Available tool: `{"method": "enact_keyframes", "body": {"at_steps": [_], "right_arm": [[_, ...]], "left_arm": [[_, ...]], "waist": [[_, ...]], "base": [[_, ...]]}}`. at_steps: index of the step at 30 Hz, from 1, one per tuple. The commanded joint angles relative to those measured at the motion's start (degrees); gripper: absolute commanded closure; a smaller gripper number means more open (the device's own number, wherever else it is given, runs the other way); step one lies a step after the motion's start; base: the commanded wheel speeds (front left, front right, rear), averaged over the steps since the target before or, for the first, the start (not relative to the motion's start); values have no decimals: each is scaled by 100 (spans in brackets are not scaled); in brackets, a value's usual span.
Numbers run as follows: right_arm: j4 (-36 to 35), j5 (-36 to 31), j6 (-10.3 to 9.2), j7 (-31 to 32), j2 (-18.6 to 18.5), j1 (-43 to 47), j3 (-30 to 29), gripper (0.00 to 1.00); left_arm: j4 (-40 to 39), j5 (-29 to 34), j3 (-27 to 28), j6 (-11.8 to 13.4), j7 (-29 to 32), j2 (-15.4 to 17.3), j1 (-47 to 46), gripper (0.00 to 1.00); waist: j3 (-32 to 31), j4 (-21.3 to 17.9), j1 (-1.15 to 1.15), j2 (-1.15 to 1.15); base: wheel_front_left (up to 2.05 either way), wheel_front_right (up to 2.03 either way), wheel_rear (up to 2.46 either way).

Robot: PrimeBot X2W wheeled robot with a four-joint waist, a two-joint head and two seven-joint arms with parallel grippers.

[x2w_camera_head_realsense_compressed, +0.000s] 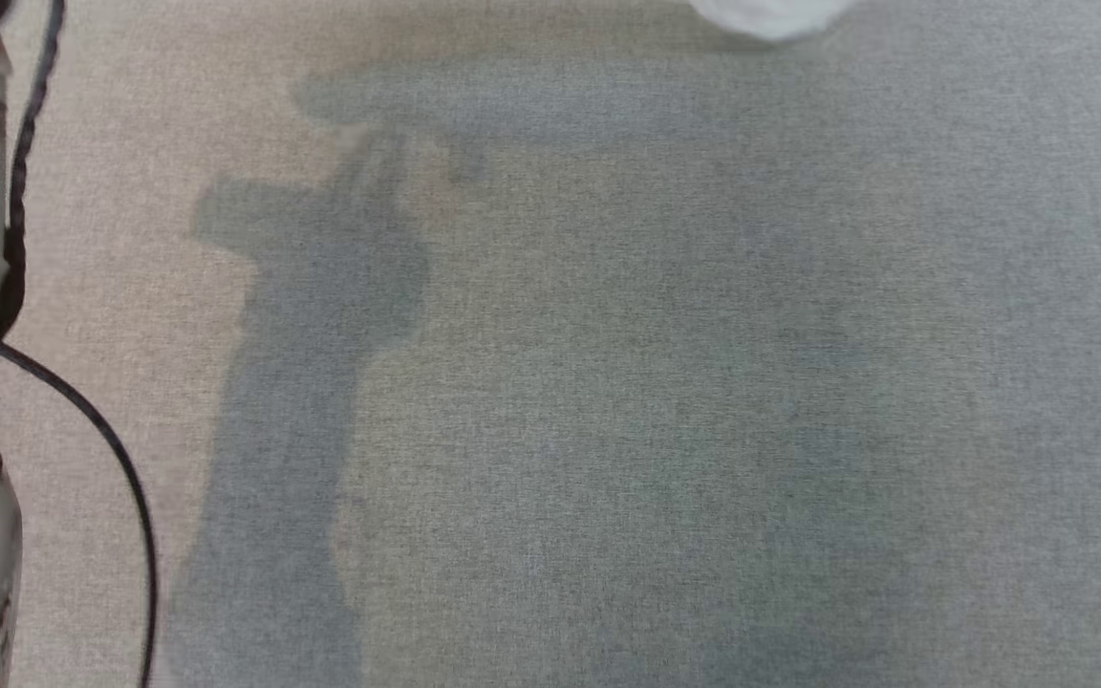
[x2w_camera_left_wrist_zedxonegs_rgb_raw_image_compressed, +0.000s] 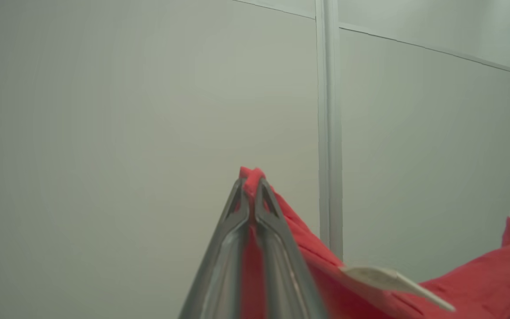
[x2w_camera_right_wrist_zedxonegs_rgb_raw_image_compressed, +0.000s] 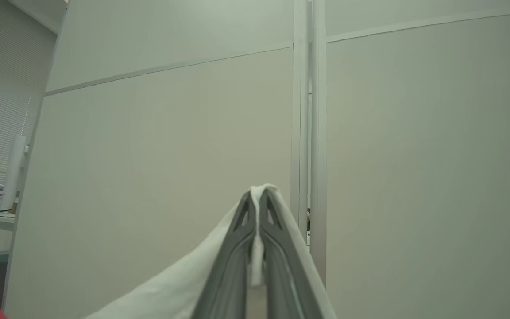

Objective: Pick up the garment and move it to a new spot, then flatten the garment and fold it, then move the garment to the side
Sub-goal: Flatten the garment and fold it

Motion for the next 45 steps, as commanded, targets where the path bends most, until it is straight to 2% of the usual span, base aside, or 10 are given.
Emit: {"method": "enact_keyframes", "body": {"at_steps": [1,5,10,13,18,26,33,37,40,45], "right_arm": [[216,24,2,-48,71,-128,14,100],[1020,159,3,-77,334,-344,189,100],[1594,375,3,-84,525,-62,532,100],[1745,553,3,-79,556,239,701,100],[1593,916,2,-78,500,1176,854,100],[1075,1559,3,-79,364,3415,655,100],[146,2006,3,-79,254,5666,418,100],[-433,2078,3,-79,223,6918,150,100],[-726,2024,3,-46,221,7471,11,100],[-1860,1722,2,526,422,9019,-525,100]], "left_arm": [[194,-54,54,-42,-28,-36,-135,100],[972,-148,31,-131,-40,-180,-308,100],[1932,-390,-198,-187,-21,-366,-206,100],[2256,-778,-444,-183,59,-529,39,100],[2470,-1440,-810,-185,57,-522,691,100],[2517,-1976,-1226,-187,-37,-498,2256,100],[1816,-1935,-908,-187,-45,-233,3904,100],[1290,-1750,-723,-187,-46,-20,4808,100],[1081,-1627,-647,-176,-47,81,5219,100],[363,-1432,-689,77,27,330,6277,100]], "waist": [[11,18,0,0],[65,16,0,0],[138,-25,0,0],[173,-46,0,0],[110,-47,0,0],[-368,-8,0,0],[-912,28,0,0],[-1264,54,0,0],[-1410,79,0,0],[-1797,107,0,0]], "base": [[0,0,0],[0,0,0],[0,0,0],[0,0,0],[0,0,0],[0,0,0],[0,0,0],[0,0,0],[0,0,0],[0,0,0]]}}
